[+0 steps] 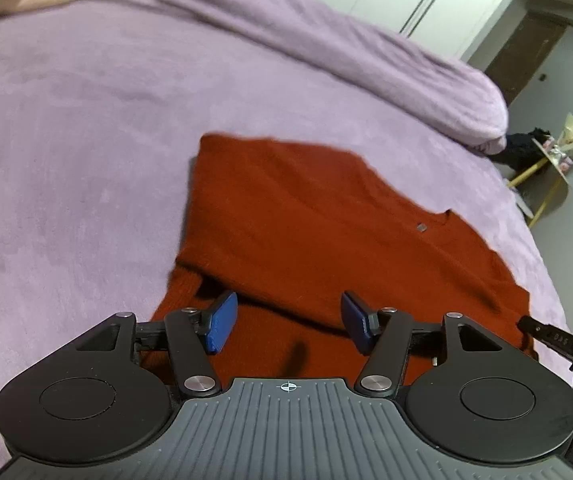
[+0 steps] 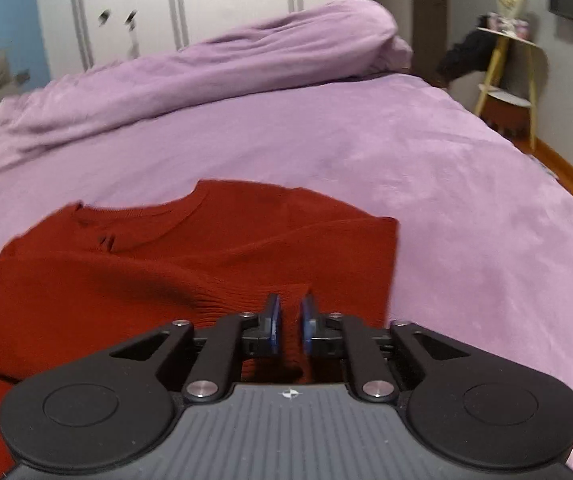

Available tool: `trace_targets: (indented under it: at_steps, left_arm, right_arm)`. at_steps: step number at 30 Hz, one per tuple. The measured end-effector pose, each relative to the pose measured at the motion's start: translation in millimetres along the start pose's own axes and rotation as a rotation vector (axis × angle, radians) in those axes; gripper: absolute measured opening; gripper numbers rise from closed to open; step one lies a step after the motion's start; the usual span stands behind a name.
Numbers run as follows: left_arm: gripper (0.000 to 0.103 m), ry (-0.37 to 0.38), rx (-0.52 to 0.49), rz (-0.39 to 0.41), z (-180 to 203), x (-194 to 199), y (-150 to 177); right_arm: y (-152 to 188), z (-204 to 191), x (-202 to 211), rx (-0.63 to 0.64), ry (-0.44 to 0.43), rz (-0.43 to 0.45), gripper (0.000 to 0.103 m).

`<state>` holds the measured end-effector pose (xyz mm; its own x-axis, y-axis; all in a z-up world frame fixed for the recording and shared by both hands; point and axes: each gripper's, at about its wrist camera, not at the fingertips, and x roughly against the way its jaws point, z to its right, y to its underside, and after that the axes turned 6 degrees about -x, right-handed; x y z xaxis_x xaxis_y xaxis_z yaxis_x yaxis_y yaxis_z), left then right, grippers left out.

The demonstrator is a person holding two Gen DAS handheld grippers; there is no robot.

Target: Fold small clothes

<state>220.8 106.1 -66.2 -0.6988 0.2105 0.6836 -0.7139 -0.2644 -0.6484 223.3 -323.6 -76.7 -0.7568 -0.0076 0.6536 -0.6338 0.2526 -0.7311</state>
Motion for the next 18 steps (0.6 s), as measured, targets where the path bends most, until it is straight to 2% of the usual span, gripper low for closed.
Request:
trace_targets:
  at_steps: [1, 3, 7, 9, 11, 13, 17, 18]
  left_arm:
    - [0.065, -0.004, -0.021, 0.018, 4, 2, -2]
    - [0.068, -0.019, -0.08, 0.041, 15, 1, -6]
    - [0.068, -0.026, -0.132, 0.023, 35, -22, -13]
    - [0.068, -0.043, -0.15, -0.001, 43, -38, -15]
    - [0.068, -0.072, -0.169, -0.034, 49, -53, -14]
    - [0.068, -0.084, -0.202, -0.037, 51, -61, -11]
    - [0.071, -0.084, -0.29, -0.041, 55, -66, -5]
    - [0.073, -0.083, -0.305, -0.04, 57, -68, -4]
  right_arm:
    - [-1, -1, 5, -0.006, -0.012, 0.019, 0.03]
    - [-3, -13, 12, 0.007, -0.069, 0.049, 0.038]
    - [5, -68, 7, 0.156, -0.253, -0.002, 0.038]
    - [13, -94, -2, 0.221, -0.295, -0.028, 0.036]
    - [20, -109, -16, 0.293, -0.26, -0.03, 0.035]
    - [25, -107, -32, 0.345, -0.169, -0.024, 0.035]
    - [16, -58, -46, 0.289, 0.0, 0.051, 0.035]
    - [11, -45, -48, 0.258, 0.042, 0.058, 0.044]
